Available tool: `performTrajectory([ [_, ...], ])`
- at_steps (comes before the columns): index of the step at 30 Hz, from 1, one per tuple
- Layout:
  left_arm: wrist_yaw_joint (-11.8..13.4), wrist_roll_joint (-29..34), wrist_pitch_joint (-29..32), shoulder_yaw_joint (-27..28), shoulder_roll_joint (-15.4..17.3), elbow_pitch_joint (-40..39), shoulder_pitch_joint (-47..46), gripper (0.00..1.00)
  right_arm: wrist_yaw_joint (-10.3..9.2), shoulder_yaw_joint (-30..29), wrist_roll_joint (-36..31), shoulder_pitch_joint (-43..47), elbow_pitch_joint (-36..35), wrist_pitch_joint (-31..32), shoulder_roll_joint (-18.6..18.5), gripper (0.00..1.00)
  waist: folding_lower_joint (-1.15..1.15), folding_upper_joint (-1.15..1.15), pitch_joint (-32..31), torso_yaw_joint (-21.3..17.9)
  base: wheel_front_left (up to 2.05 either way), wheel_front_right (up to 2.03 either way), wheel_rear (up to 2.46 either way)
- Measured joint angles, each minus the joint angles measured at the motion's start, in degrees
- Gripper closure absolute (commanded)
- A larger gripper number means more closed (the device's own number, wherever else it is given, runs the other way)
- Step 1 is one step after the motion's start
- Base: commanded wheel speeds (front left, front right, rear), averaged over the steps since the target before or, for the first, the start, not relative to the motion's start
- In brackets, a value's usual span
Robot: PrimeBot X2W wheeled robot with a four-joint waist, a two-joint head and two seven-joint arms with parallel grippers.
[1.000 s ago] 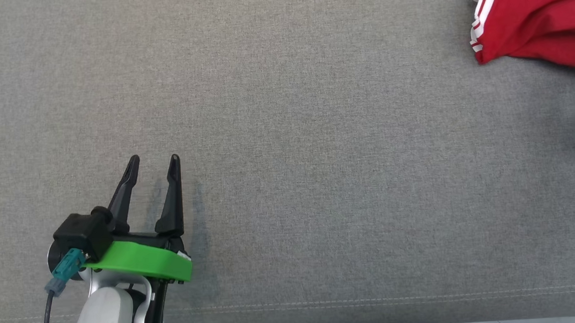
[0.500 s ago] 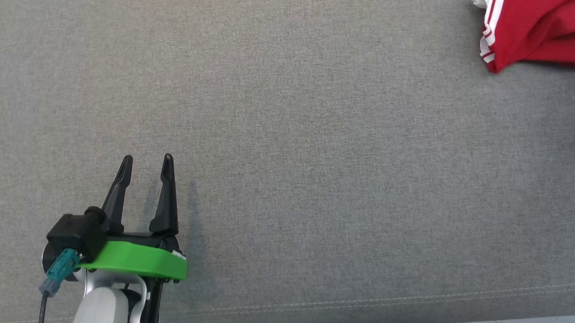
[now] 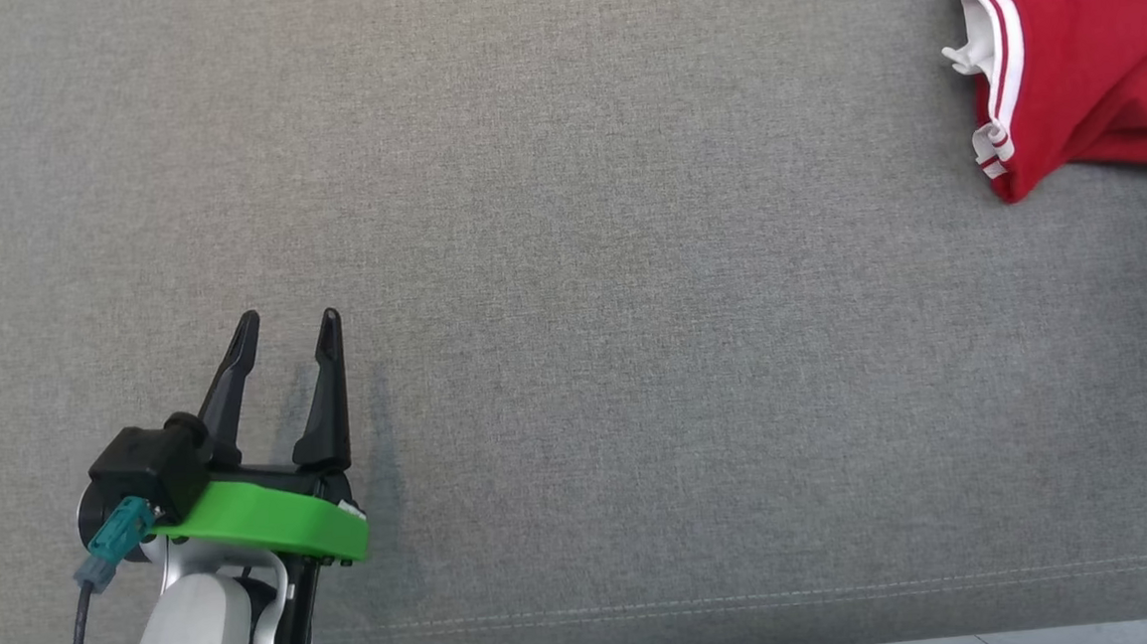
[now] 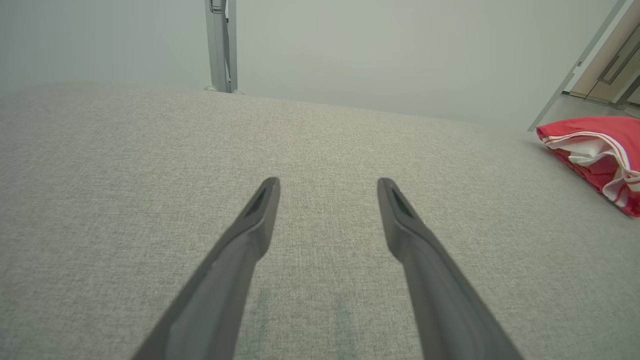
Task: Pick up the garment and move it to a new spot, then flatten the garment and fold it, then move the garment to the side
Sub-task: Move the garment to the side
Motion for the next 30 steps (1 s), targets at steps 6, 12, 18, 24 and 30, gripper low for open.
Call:
performTrajectory([
  [6, 0.0, 0.0, 0.0, -0.8, -0.1, 0.9, 0.0, 0.00, 0.29, 0.0, -1.0, 0.8, -0.7, 0.0, 1.4, 0.00, 0.00, 0.00, -1.1, -0.2, 0.00, 0.00, 0.00],
  [12, 0.0, 0.0, 0.0, -0.2, -0.2, 1.4, 0.0, 0.00, 0.27, -1.7, -2.2, 1.0, -5.0, 0.0, 1.5, 0.00, 0.00, 0.00, -3.1, 0.0, 0.00, 0.00, 0.00],
  [18, 0.0, 0.0, 0.0, 1.6, -0.2, 1.3, 0.1, 0.00, 0.43, -3.3, -5.3, 2.3, -12.6, 0.0, 2.4, 0.00, 0.00, 0.00, -5.9, -0.2, 0.00, 0.00, 0.00],
  [24, 0.0, 0.0, 0.0, 4.2, 0.2, 1.1, 0.8, 0.00, 1.18, -4.6, -7.8, 4.7, -21.0, 0.0, 5.0, 0.00, 0.00, 0.00, -8.9, -1.5, 0.00, 0.00, 0.00],
  [30, 0.0, 0.2, 0.0, 5.7, 0.3, 0.6, 2.2, 0.00, 1.38, -6.2, -8.2, 9.5, -27.1, 0.0, 8.8, 0.00, 0.00, 0.00, -11.2, -4.0, 0.00, 0.00, 0.00],
])
